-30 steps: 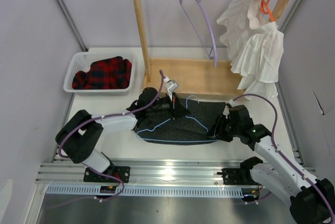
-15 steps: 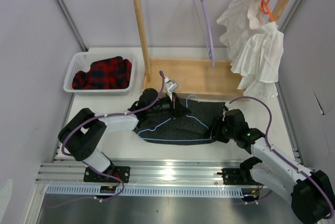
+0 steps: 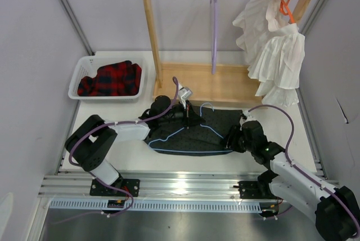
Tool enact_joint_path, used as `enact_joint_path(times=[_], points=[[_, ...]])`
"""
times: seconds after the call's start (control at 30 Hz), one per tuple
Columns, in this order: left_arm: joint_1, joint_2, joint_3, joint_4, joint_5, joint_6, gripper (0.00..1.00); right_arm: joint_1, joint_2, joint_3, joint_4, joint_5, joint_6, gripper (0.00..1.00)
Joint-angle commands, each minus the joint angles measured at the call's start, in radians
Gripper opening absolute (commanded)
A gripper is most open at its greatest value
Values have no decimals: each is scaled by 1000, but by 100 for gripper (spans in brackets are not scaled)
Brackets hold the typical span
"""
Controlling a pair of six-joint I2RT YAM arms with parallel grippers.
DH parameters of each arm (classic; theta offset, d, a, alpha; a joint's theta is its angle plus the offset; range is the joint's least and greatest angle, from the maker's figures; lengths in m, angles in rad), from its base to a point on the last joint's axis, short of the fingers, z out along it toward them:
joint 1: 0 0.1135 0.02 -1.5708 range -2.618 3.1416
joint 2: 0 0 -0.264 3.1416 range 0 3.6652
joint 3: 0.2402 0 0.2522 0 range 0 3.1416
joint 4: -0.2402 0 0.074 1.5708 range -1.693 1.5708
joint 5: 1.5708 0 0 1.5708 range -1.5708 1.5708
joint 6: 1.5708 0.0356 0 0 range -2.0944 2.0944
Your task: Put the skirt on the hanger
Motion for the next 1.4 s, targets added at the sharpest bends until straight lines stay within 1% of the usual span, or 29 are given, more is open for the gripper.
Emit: enact_joint_path(times=[0.0, 0.23, 0.33, 0.43, 0.47, 0.53, 0.57, 0.63, 0.67, 0.77, 0.87, 1.1, 1.37], points=[[2, 0, 38, 43, -13, 12, 0, 18, -10, -23, 85, 37, -6, 50], [5, 11, 38, 56, -19, 9, 0, 50, 7, -61, 136, 65, 3, 50], [6, 16, 40, 56, -21, 7, 0, 58, 4, -78, 158, 77, 13, 46], [6, 17, 35, 56, -22, 10, 0, 62, -5, -86, 167, 88, 19, 41], [8, 17, 35, 59, -24, 10, 0, 64, -13, -86, 164, 118, 22, 36], [8, 19, 35, 60, -25, 10, 0, 64, -17, -75, 156, 129, 22, 32], [9, 19, 35, 63, -25, 12, 0, 64, -22, -68, 149, 132, 23, 27], [11, 20, 35, 65, -31, 15, 0, 64, -26, -51, 121, 146, 19, 21], [12, 22, 38, 66, -33, 16, 0, 64, -30, -34, 112, 152, 17, 16], [12, 23, 35, 74, -45, 21, 0, 64, -39, -8, 78, 157, 10, 9], [17, 23, 36, 83, -57, 29, 0, 62, -36, 35, 32, 148, 10, 6], [40, 22, 44, 82, -64, 47, 0, 59, -60, 150, -115, 143, 14, 4], [58, 20, 26, 71, -97, 78, 0, 45, -45, 225, -175, 100, 23, 1]])
